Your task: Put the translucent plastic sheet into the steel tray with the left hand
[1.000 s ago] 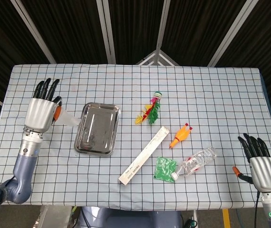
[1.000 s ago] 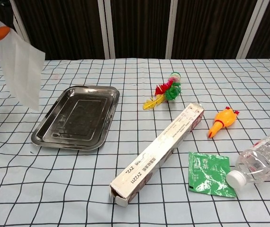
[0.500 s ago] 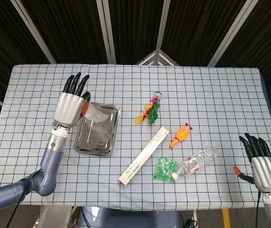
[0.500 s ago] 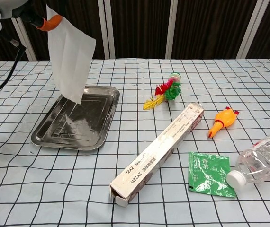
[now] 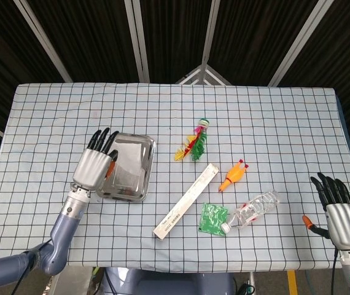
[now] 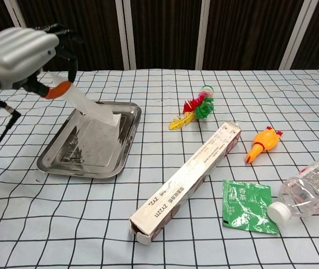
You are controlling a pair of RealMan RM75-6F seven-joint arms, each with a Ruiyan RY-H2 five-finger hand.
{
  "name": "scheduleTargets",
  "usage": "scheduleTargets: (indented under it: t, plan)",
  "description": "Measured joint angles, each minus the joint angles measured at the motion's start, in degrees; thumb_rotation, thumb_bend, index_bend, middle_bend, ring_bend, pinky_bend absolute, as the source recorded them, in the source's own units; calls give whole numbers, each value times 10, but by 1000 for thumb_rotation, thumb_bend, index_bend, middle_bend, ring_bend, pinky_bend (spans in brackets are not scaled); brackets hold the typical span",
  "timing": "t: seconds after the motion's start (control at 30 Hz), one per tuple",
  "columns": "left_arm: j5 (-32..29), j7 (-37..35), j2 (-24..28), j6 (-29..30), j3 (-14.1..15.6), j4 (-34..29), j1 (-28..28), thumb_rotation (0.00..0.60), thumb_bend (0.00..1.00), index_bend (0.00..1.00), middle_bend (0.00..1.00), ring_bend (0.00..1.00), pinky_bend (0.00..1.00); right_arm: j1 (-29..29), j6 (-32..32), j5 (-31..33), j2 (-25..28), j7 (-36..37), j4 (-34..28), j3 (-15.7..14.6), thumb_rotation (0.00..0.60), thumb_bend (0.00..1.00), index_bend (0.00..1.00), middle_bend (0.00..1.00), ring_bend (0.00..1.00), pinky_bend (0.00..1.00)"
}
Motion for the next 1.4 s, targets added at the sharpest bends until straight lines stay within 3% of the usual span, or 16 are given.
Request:
scheduleTargets:
  t: [0.3,0.53,0.63,0.7,0.8,0.9,0.97,1.07,1.23,1.33,1.4]
  plan:
    - [29,-35,2,-5,59,16,30,600,481,593,70,0,112,0,-2,2,0,0,-5,0,600,289,0,0,0,41]
    - [35,-36,8,-24,74,13,36,600,420,541,53,0,112,0,-1,3,0,4,-6,1,600,290,0,0,0,41]
    - [27,-23,11,-31,76,8,39,600,280,433,17,0,110,-1,-2,3,1,4,-6,1,600,289,0,0,0,41]
    - [17,-12,15,-37,76,2,41,600,186,308,1,0,109,-1,-1,3,1,5,-6,1,600,290,0,0,0,41]
    - [4,3,24,-47,75,-13,43,600,146,140,0,0,108,-2,1,3,1,6,-5,2,600,289,0,0,0,41]
    - [-5,18,39,-55,76,-30,44,600,145,22,0,0,95,-2,2,3,0,7,-5,2,600,289,0,0,0,41]
    - [-10,24,49,-59,77,-40,45,600,145,0,0,0,85,-2,2,2,0,7,-5,2,600,289,0,0,0,41]
    - [-21,29,66,-70,79,-56,46,600,168,0,0,0,82,-2,3,1,0,6,-5,2,600,289,0,0,0,41]
    - [-37,34,102,-106,87,-87,42,600,338,0,0,0,80,-2,4,1,-1,7,-6,3,600,290,0,0,0,41]
    - [-49,32,125,-126,90,-101,38,600,338,0,0,0,81,-2,3,1,-1,6,-6,2,600,289,0,0,0,41]
    - [-60,29,140,-132,88,-109,38,600,286,0,0,0,80,-2,3,2,-1,5,-5,3,600,289,0,0,0,41]
